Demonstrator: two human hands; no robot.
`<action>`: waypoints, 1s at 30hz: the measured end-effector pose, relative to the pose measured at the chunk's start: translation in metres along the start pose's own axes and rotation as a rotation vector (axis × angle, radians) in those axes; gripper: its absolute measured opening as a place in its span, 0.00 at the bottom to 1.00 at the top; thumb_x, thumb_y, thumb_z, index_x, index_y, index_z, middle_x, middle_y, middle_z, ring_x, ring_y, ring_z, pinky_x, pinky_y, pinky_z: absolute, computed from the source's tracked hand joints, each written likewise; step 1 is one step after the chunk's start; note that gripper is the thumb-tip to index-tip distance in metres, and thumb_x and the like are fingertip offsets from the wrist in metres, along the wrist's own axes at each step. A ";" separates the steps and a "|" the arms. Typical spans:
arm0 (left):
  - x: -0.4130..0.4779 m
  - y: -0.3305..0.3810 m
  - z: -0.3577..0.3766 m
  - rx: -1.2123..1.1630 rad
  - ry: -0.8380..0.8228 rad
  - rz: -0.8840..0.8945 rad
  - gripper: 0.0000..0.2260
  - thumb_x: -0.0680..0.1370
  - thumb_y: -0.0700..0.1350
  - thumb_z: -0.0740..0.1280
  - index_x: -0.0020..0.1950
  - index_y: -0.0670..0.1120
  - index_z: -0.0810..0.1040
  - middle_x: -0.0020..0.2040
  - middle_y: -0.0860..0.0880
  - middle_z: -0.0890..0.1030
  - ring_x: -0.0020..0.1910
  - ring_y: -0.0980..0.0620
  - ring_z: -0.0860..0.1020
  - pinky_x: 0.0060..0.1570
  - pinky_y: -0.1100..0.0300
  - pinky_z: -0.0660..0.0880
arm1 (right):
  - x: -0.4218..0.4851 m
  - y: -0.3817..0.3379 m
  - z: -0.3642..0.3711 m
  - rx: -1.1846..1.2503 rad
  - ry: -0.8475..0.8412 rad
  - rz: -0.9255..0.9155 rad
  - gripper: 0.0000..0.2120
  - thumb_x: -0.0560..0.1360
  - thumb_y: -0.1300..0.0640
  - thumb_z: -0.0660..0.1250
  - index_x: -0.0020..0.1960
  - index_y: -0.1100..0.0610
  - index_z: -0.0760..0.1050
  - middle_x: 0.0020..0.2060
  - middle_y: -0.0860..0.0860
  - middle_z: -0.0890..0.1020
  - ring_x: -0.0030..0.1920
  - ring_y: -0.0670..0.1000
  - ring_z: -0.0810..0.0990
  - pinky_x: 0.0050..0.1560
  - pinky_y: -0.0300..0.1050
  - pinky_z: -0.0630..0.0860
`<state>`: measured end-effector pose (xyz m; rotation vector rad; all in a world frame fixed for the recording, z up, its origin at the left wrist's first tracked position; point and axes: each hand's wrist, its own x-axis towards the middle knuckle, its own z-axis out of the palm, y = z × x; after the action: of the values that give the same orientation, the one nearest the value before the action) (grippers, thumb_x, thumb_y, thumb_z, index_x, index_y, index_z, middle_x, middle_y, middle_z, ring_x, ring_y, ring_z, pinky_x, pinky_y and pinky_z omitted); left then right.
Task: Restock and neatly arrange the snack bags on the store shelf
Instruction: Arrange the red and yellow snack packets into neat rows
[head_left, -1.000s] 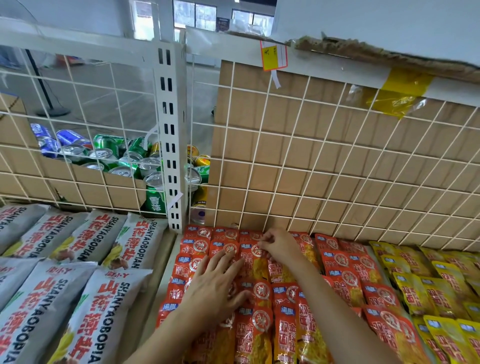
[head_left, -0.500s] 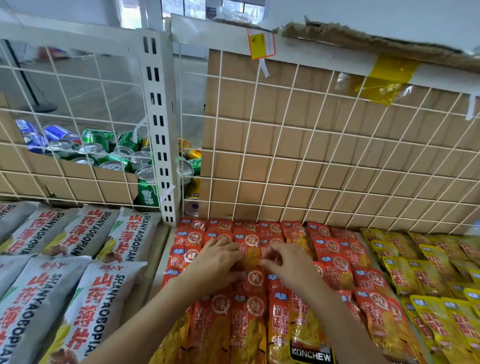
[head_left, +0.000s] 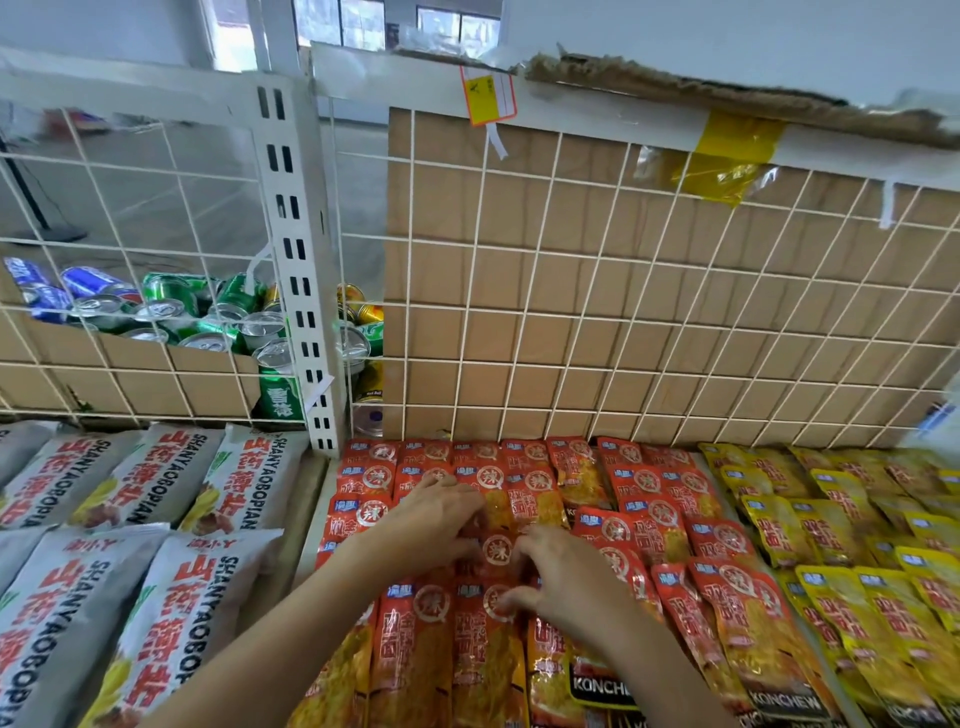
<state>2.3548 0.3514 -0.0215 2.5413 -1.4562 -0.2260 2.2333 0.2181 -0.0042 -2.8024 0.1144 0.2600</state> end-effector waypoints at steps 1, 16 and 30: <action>0.001 0.001 0.000 -0.018 0.000 0.001 0.11 0.77 0.50 0.64 0.57 0.49 0.72 0.60 0.53 0.74 0.60 0.54 0.68 0.63 0.60 0.59 | 0.001 0.001 0.001 0.032 0.006 0.007 0.12 0.71 0.44 0.68 0.43 0.48 0.67 0.48 0.45 0.71 0.51 0.45 0.70 0.53 0.38 0.67; 0.024 -0.015 -0.008 -0.308 0.059 -0.024 0.02 0.76 0.43 0.66 0.47 0.48 0.77 0.44 0.55 0.75 0.44 0.56 0.74 0.42 0.67 0.69 | 0.005 0.010 0.000 0.292 0.149 0.061 0.10 0.74 0.51 0.67 0.37 0.44 0.69 0.36 0.41 0.75 0.36 0.39 0.74 0.35 0.32 0.68; 0.054 -0.035 -0.016 -0.312 -0.084 -0.039 0.06 0.77 0.42 0.65 0.52 0.48 0.79 0.46 0.56 0.75 0.46 0.59 0.74 0.41 0.71 0.67 | 0.024 0.020 -0.001 0.328 0.155 0.110 0.09 0.75 0.52 0.67 0.38 0.45 0.70 0.34 0.43 0.76 0.34 0.39 0.75 0.41 0.34 0.74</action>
<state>2.4141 0.3237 -0.0167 2.3321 -1.2845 -0.5276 2.2546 0.1976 -0.0146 -2.4888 0.3181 0.0427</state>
